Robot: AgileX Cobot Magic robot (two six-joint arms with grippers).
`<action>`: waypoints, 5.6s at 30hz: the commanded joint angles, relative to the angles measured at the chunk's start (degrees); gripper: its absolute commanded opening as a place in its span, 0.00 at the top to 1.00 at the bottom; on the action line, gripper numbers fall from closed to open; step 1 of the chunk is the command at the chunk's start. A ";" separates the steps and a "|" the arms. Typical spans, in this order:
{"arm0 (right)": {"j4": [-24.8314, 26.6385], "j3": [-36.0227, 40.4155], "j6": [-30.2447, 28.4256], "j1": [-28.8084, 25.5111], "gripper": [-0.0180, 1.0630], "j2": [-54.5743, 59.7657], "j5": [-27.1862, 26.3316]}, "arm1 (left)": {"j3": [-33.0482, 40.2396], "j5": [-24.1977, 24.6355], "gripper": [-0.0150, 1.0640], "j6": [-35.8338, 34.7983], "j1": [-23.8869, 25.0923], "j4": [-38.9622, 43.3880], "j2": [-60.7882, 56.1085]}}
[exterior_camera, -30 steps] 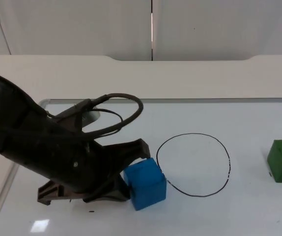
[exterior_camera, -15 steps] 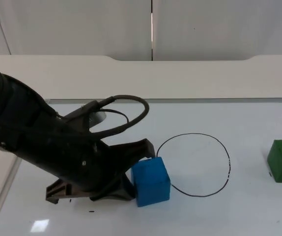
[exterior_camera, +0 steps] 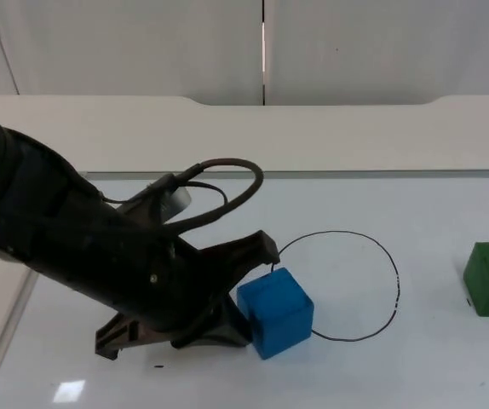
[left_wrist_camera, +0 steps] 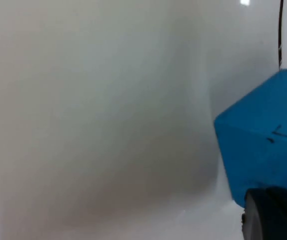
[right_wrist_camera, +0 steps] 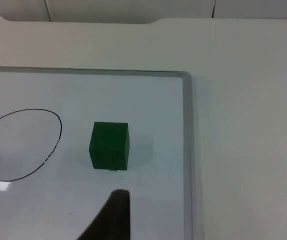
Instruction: Push the two cubes into the marked area.
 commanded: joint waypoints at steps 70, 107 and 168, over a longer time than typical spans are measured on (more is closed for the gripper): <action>-0.23 0.43 0.02 -0.44 0.01 -0.24 -0.31 | -9.35 -4.96 0.99 3.22 -2.92 1.31 4.31; -0.23 0.43 0.02 -0.44 0.01 -0.24 -0.31 | -11.54 -4.02 0.99 4.62 -2.92 3.95 4.46; -0.24 0.43 0.02 -0.44 0.01 -0.24 -0.31 | -11.17 -5.26 0.99 -30.95 24.87 61.84 -23.40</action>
